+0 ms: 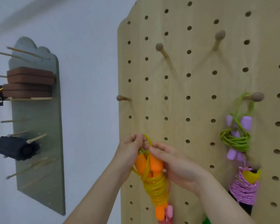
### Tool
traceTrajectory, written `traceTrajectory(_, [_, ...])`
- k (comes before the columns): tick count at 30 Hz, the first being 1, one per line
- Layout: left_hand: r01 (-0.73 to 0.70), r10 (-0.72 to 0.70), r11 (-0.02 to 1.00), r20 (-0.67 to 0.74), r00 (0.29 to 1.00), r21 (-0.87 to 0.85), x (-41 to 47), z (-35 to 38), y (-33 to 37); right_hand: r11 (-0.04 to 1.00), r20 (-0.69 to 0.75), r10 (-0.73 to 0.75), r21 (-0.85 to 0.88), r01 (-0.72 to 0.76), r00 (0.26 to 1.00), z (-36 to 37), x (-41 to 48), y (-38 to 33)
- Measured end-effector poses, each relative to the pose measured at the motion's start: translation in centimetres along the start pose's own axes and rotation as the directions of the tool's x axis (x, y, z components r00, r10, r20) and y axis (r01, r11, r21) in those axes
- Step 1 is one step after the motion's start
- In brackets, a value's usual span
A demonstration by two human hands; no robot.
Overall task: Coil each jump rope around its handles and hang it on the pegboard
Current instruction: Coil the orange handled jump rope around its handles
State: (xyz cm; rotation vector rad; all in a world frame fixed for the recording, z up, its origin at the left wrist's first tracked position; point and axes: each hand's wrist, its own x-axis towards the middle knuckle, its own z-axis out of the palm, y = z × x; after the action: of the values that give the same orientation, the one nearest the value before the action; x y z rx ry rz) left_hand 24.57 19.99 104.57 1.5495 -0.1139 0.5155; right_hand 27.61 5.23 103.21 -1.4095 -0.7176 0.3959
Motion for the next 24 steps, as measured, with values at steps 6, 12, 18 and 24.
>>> traceTrajectory(6, [-0.071, 0.076, 0.995, -0.069, 0.995, 0.077, 4.0, -2.8, 0.8, 0.981, -0.125, -0.052, -0.191, 0.028, 0.991, 1.3, 4.2, -0.6])
traceTrajectory(12, [-0.192, 0.22, 0.973, -0.276, 0.936, 0.125, 9.2, -4.4, 4.6, 0.953, -0.219, -0.233, -0.245, 0.178, 0.948, 2.8, 10.0, -3.9])
traceTrajectory(18, [-0.234, 0.375, 0.904, -0.401, 0.836, 0.358, 14.3, -7.0, 7.7, 0.933, -0.276, -0.32, -0.259, 0.251, 0.906, 4.9, 15.5, -6.9])
traceTrajectory(24, [-0.192, 0.421, 0.815, -0.331, 0.845, 0.547, 16.9, -8.1, 7.8, 0.935, -0.345, -0.296, -0.296, 0.196, 0.891, 5.3, 19.1, -6.8])
